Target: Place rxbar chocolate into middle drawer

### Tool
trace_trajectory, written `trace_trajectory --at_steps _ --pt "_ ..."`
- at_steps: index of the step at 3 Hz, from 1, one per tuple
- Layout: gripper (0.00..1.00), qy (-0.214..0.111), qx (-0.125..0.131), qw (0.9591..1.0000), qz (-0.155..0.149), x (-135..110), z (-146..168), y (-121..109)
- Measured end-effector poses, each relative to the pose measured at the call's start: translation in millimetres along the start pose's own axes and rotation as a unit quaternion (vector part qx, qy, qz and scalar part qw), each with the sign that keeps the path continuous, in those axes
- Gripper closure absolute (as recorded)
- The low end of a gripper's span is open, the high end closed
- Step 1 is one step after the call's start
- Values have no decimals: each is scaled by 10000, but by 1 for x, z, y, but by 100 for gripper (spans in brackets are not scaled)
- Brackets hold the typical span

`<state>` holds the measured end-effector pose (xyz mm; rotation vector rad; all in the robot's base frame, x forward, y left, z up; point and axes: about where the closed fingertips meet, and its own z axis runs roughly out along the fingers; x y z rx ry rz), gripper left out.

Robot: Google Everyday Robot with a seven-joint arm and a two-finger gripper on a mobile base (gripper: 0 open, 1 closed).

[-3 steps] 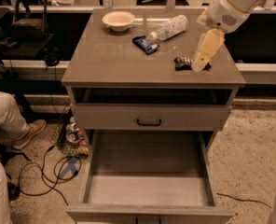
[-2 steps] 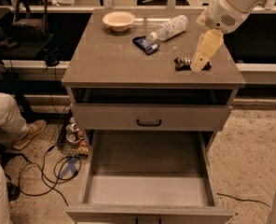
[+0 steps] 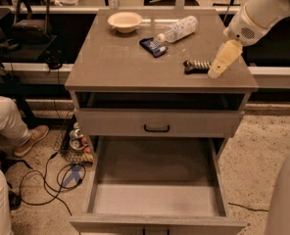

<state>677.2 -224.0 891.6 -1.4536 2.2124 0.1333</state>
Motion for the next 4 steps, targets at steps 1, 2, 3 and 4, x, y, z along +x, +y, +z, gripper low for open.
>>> trace_trajectory --at_steps 1,2,3,4 --pt "0 -103 -48 9991 412 19 20 -16" --pt "0 -215 -136 9974 676 28 39 -25" --pt "0 -305 -224 9960 808 30 54 -31" --pt "0 -378 -297 9952 855 29 66 -36"
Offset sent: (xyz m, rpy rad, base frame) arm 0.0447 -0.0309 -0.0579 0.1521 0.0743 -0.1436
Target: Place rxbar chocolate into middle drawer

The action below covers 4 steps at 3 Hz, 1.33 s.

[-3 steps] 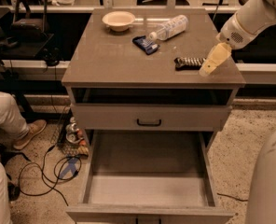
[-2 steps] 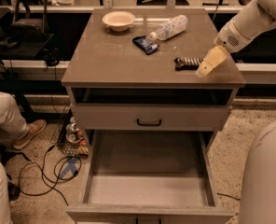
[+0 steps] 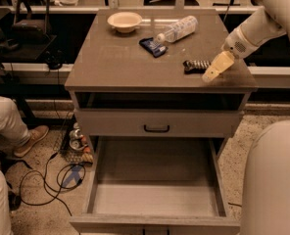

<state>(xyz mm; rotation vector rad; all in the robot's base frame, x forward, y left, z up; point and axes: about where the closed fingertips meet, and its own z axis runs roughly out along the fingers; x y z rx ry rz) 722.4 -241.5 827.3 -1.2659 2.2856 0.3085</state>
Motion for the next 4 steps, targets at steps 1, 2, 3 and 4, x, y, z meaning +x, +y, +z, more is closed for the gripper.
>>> trace_trajectory --at_steps 1,2,3,4 --pt "16 -48 -47 10000 1 -2 7 -5" --pt "39 -83 -90 9999 -12 -4 12 -7" --pt "71 -117 -86 9999 -75 -16 11 -5" --pt "94 -164 -18 9997 -185 -29 -2 3"
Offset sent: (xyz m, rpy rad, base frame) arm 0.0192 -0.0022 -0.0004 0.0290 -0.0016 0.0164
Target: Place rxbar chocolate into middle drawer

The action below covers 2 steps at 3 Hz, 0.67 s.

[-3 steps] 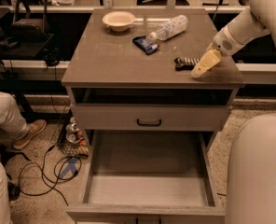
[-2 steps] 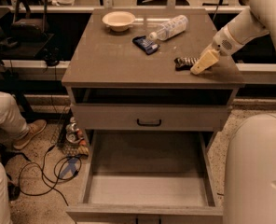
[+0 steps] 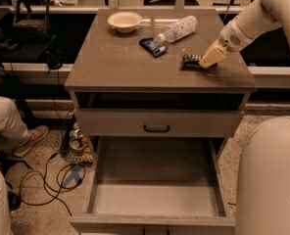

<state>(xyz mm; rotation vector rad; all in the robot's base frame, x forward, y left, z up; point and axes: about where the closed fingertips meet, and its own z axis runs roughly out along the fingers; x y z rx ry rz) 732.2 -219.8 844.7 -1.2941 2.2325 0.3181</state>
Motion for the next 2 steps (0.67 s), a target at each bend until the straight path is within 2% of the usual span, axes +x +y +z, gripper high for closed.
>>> trace_trajectory --at_steps 1,2 --pt "100 -78 265 9996 -4 -10 -34 15" --pt "100 -377 443 9980 232 -10 -67 43"
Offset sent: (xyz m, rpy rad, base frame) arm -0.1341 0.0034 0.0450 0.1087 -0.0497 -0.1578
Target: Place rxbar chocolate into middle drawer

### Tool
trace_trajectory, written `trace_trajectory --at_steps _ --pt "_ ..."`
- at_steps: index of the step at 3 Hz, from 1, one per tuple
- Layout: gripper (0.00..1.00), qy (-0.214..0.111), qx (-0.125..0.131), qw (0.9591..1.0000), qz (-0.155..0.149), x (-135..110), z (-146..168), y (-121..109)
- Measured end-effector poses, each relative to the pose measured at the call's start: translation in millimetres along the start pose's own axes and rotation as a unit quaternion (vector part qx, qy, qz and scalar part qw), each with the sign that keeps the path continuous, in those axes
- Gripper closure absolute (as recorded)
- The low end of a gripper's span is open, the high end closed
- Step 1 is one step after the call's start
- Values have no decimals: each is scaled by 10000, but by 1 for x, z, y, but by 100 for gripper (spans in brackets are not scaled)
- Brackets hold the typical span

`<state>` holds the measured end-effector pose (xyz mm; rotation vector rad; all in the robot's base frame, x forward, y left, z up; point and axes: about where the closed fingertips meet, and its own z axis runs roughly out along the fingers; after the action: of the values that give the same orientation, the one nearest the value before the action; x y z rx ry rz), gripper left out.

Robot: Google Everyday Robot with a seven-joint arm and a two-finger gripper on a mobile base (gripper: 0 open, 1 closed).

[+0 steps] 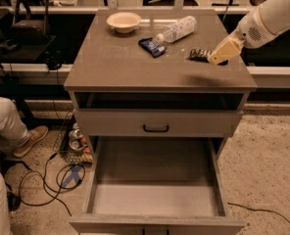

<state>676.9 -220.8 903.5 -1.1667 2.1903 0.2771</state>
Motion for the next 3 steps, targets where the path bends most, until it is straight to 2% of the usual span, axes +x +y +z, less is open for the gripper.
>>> trace_trajectory --at_steps 1,2,3 --pt "100 -253 131 9986 449 16 -26 31" --pt "100 -27 -62 9982 588 44 -7 48" --pt "100 -27 -64 9982 590 45 -7 48"
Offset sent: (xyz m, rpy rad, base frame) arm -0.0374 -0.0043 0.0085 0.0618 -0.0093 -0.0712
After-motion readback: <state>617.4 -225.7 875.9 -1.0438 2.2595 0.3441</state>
